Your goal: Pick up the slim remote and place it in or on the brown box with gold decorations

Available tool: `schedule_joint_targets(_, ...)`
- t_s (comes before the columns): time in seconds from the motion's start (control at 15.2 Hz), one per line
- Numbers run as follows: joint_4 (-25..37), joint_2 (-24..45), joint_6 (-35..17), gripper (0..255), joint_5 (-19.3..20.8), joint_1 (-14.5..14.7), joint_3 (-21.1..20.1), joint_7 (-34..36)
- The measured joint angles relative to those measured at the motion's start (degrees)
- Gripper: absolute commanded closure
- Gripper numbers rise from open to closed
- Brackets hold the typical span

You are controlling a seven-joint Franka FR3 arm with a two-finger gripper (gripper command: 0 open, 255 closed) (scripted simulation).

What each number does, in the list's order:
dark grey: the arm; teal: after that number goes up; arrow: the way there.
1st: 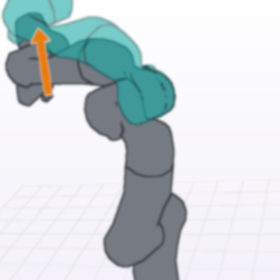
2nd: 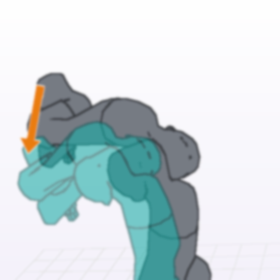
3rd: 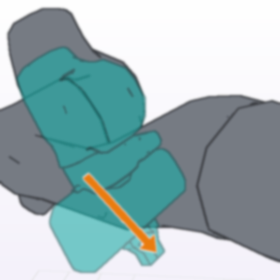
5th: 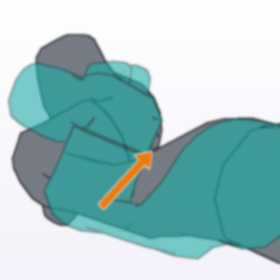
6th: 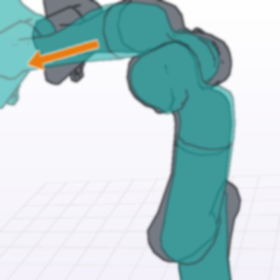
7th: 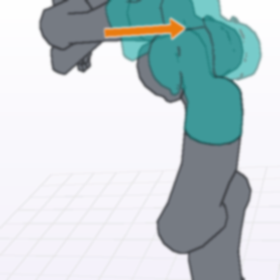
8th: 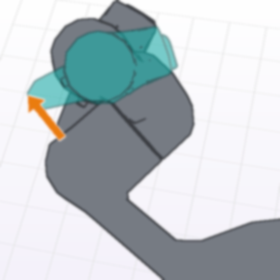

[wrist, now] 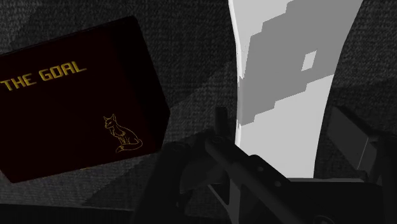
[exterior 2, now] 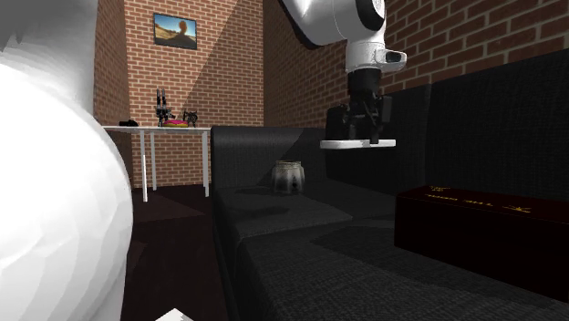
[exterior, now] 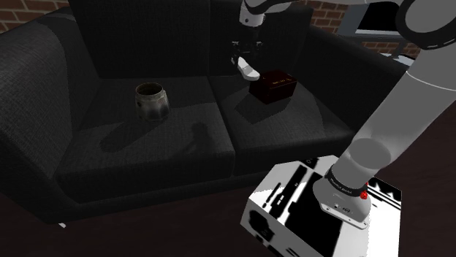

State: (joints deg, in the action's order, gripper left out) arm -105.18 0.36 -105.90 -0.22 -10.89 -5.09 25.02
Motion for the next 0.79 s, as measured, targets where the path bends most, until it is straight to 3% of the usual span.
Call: schedule_joint_targets(0.79,-1.94,-1.60,-0.25,255,-0.07,-7.78,8.02,-15.83)
